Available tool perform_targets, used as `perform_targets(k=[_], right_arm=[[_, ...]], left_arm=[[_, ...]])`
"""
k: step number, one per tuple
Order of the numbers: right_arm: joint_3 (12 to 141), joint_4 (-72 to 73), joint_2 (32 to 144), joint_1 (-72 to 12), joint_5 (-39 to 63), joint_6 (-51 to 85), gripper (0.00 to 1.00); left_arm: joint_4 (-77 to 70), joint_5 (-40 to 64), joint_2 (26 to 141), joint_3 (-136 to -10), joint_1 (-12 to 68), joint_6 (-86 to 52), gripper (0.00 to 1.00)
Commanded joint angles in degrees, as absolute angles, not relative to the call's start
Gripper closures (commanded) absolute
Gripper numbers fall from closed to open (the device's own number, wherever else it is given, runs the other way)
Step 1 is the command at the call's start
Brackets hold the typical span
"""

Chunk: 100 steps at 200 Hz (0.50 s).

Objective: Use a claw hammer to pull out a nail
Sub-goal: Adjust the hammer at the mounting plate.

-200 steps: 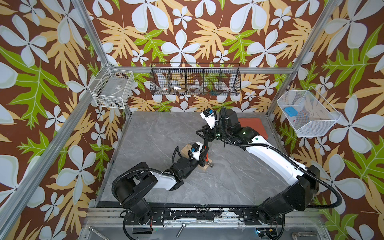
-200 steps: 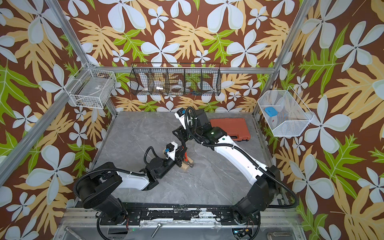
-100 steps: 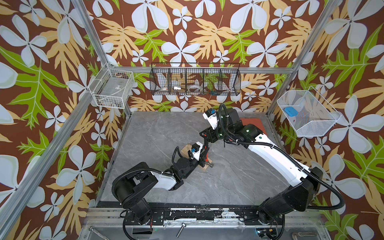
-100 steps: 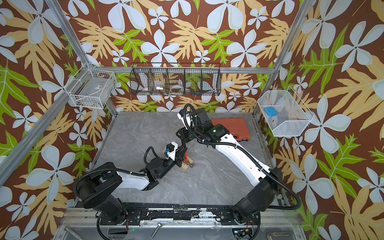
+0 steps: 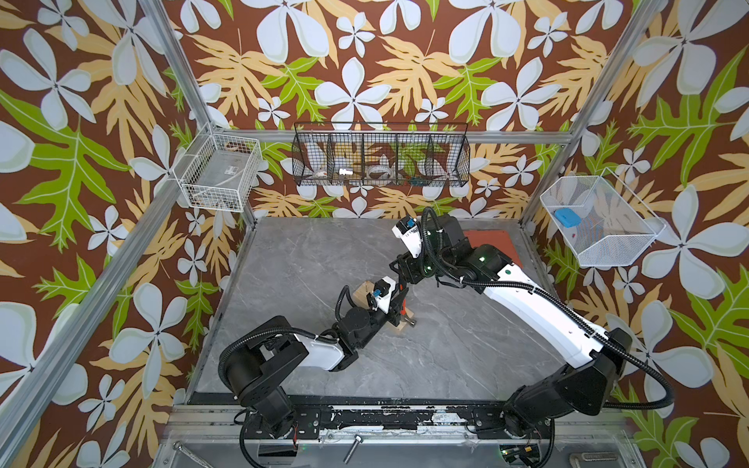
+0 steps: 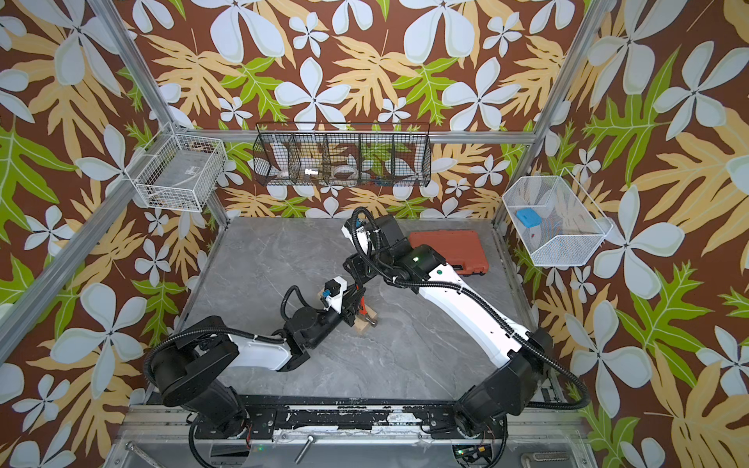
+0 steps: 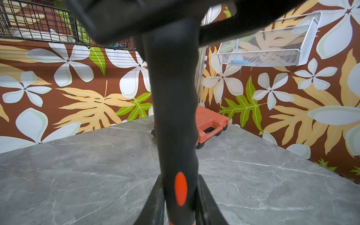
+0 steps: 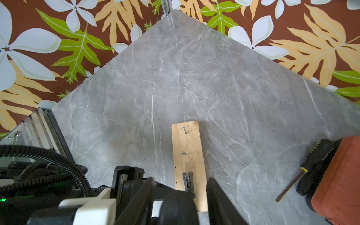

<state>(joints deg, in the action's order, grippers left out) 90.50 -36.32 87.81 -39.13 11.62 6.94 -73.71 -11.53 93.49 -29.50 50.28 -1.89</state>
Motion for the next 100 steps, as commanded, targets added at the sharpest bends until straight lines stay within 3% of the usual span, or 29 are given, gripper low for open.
perform_targets(k=[1,41,76,100], right_arm=[[90.4,-37.0,87.1,-39.2,9.9,5.0,0.61],[89.1,-35.0,86.6,-39.5,10.7,3.4,0.69],[88.8,-34.1,87.1,-39.6,11.8,3.0,0.66],[88.9,-34.0,87.1,-39.7,11.4,2.8,0.74]], left_arm=[[-73.4,-13.8,93.9,-29.4,50.1,-0.8,0.83],[-73.0,-13.6,93.8,-29.4,50.1,-0.9,0.83],[-72.4,-13.6,93.3,-29.3,50.1,-0.6,0.83],[-72.2,-14.0,93.0,-29.0,50.1,-0.7,0.83]])
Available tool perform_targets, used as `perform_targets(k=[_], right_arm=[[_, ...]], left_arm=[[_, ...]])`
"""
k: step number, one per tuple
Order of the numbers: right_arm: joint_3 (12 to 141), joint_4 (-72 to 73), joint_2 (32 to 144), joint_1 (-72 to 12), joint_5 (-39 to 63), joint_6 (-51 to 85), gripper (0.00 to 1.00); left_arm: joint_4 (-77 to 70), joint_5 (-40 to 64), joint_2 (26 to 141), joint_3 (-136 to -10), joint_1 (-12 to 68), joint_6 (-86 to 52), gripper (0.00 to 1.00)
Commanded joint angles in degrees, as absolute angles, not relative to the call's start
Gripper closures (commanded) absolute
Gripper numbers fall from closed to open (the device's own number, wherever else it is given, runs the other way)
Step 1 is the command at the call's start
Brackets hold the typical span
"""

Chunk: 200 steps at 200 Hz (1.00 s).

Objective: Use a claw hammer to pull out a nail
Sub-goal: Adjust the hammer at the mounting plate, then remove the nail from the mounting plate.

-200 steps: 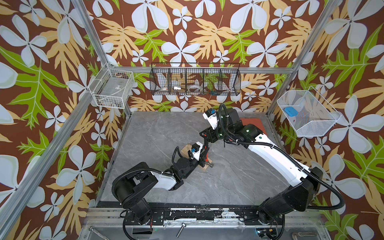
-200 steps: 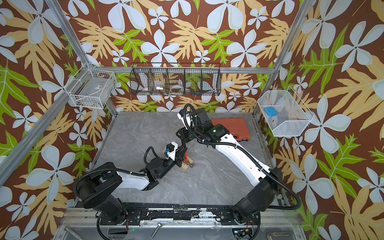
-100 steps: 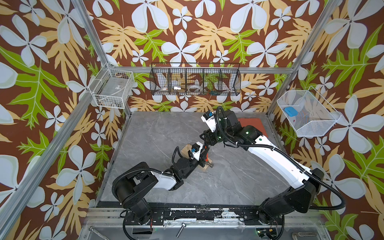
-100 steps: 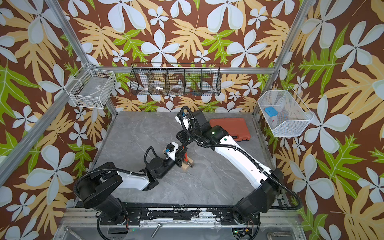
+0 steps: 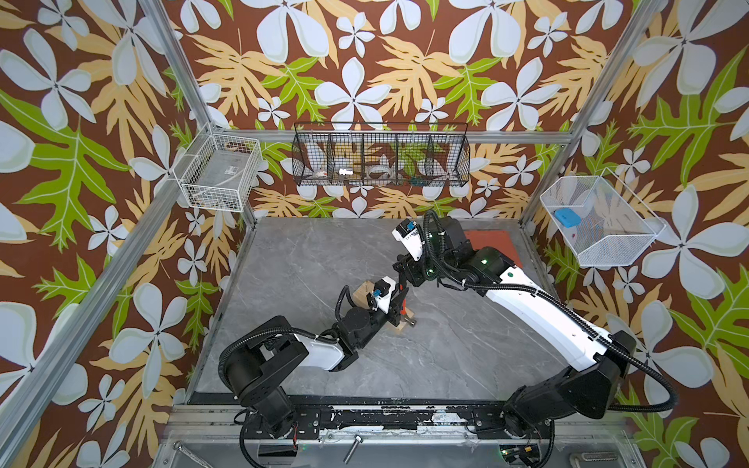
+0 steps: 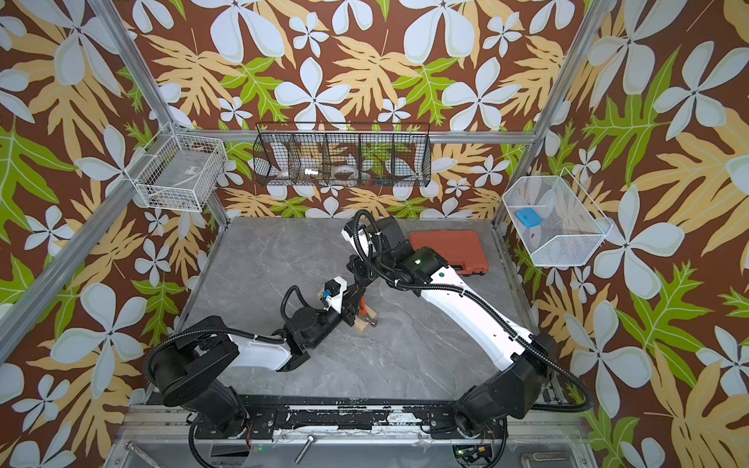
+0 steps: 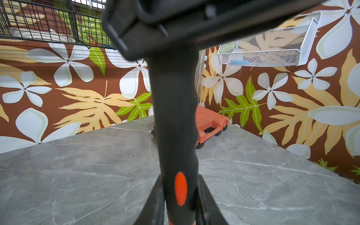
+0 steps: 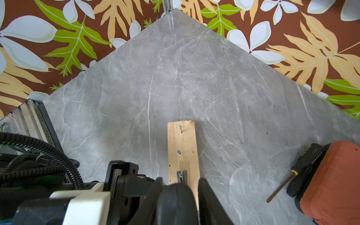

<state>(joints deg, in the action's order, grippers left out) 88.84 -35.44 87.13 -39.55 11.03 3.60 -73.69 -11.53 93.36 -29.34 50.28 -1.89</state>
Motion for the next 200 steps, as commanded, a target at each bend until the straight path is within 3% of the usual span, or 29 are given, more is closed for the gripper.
perform_targets(k=[1,19,42,69,96,160,200], right_arm=[[88.8,-34.0,87.1,-39.7,11.4,2.8,0.74],[88.5,-34.0,86.8,-40.0,10.8,2.5,0.78],[87.6,-33.4,86.2,-40.4,9.5,2.0,0.82],[85.3,-30.7,84.8,-40.5,8.8,1.0,0.87],[83.2,-28.4,83.3,-40.6,7.6,0.4,0.91],[81.6,-26.4,82.0,-40.8,7.4,-0.4,0.94],[81.3,-24.3,81.7,-40.9,7.5,-0.1,0.95]], left_arm=[[-72.1,-14.0,93.0,-29.0,50.1,-0.8,0.83],[-71.6,-14.1,92.8,-29.0,50.1,-1.1,0.82],[-71.2,-14.0,91.6,-28.7,50.1,-2.4,0.72],[-68.1,-13.5,88.8,-28.0,50.1,-2.7,0.47],[-62.2,-12.0,82.4,-26.8,50.1,-4.5,0.33],[-29.4,-16.0,65.1,-29.1,49.4,-19.3,0.29],[-12.0,-12.5,61.2,-30.4,39.7,-31.6,0.29]])
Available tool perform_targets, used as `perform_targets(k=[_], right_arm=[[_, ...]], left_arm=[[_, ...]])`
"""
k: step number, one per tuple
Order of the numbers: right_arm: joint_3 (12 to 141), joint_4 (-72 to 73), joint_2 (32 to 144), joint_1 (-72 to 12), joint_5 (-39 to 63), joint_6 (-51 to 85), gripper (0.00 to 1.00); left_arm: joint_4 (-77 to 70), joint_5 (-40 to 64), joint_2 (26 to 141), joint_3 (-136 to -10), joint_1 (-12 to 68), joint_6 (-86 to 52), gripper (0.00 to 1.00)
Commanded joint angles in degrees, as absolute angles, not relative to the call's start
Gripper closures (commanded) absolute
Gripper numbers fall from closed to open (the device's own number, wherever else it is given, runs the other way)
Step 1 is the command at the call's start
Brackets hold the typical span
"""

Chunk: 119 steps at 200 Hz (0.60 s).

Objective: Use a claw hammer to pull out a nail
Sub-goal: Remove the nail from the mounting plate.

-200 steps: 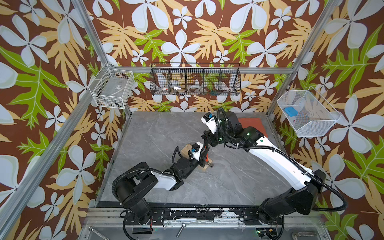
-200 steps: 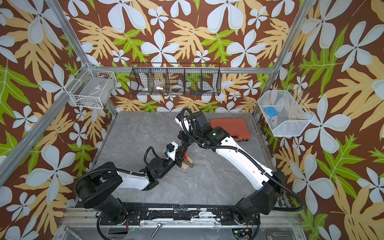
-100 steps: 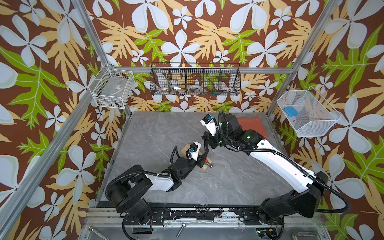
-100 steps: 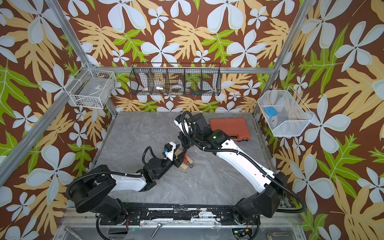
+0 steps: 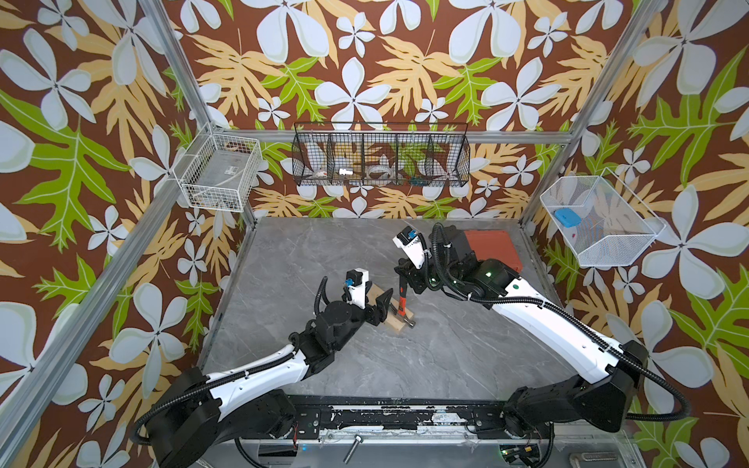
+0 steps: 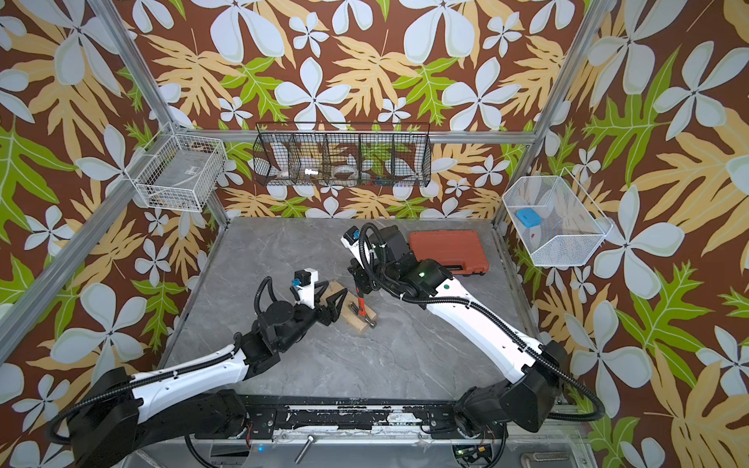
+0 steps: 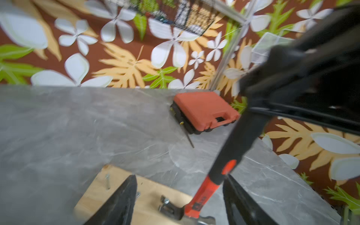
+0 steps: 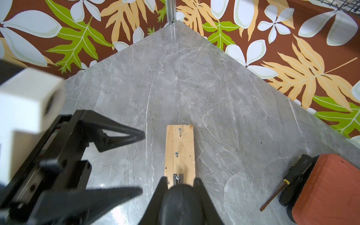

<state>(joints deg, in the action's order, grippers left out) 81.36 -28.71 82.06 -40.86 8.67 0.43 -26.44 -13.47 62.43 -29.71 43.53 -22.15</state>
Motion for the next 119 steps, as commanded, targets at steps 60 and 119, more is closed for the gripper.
perform_targets(k=[60,119], right_arm=[[78.5,-21.2,79.4,-41.6,6.6,0.1,0.97],[73.1,-16.1,75.4,-42.9,4.8,1.1,0.98]], left_arm=[[-4.1,-5.1,65.7,-32.2,28.9,-39.2,0.3],[1.0,-3.6,77.7,-40.2,26.8,-35.5,0.3]])
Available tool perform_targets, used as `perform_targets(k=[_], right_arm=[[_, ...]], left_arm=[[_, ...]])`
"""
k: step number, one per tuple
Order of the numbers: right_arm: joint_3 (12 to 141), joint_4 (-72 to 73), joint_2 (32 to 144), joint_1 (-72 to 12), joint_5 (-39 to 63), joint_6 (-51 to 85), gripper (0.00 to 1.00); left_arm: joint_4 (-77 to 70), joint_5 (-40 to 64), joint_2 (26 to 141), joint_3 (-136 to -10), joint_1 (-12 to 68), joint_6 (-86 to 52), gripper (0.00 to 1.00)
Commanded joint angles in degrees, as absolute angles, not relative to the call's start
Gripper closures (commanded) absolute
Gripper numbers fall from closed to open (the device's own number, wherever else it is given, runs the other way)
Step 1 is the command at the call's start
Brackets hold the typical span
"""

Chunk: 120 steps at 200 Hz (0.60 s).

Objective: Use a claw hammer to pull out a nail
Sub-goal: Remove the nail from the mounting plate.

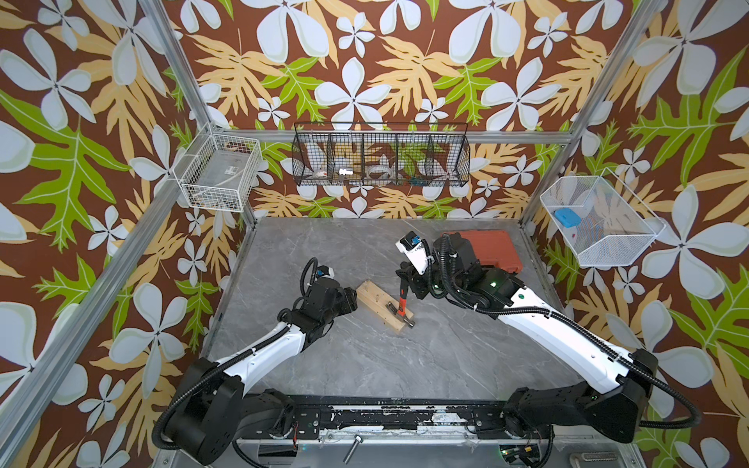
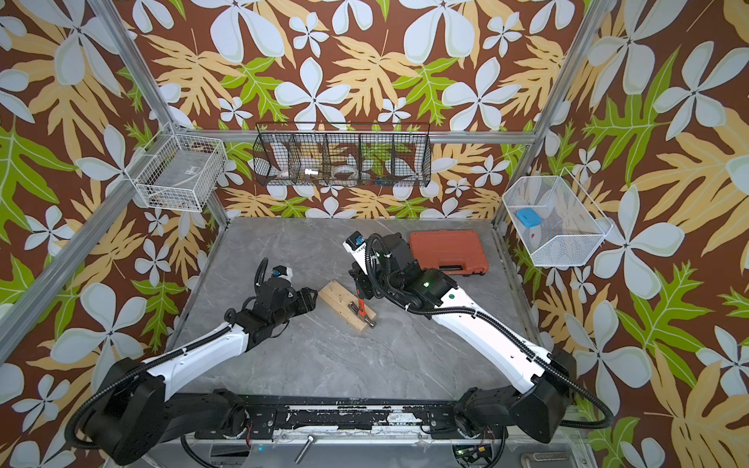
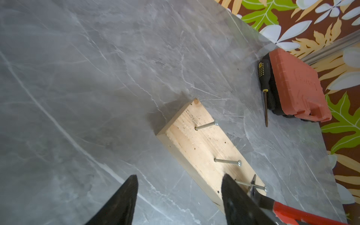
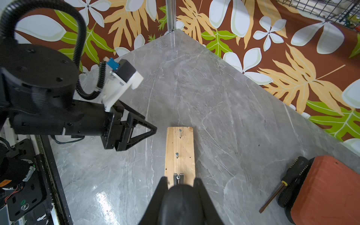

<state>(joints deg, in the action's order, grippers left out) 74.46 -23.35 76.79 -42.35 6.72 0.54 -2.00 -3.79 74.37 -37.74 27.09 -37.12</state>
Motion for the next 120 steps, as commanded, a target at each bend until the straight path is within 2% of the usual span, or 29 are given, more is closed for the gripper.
perform_targets(k=[1,79,120], right_arm=[[73.0,-16.0,75.3,-42.9,4.7,1.1,0.98],[69.0,-12.4,73.5,-44.0,3.7,1.7,0.99],[68.1,-11.4,72.7,-44.3,3.3,1.7,1.0]], left_arm=[[1.0,-3.6,77.9,-40.3,26.8,-35.5,0.3],[6.6,-8.5,89.7,-49.0,26.8,-31.2,0.27],[6.6,-9.5,93.2,-49.6,26.8,-30.9,0.27]])
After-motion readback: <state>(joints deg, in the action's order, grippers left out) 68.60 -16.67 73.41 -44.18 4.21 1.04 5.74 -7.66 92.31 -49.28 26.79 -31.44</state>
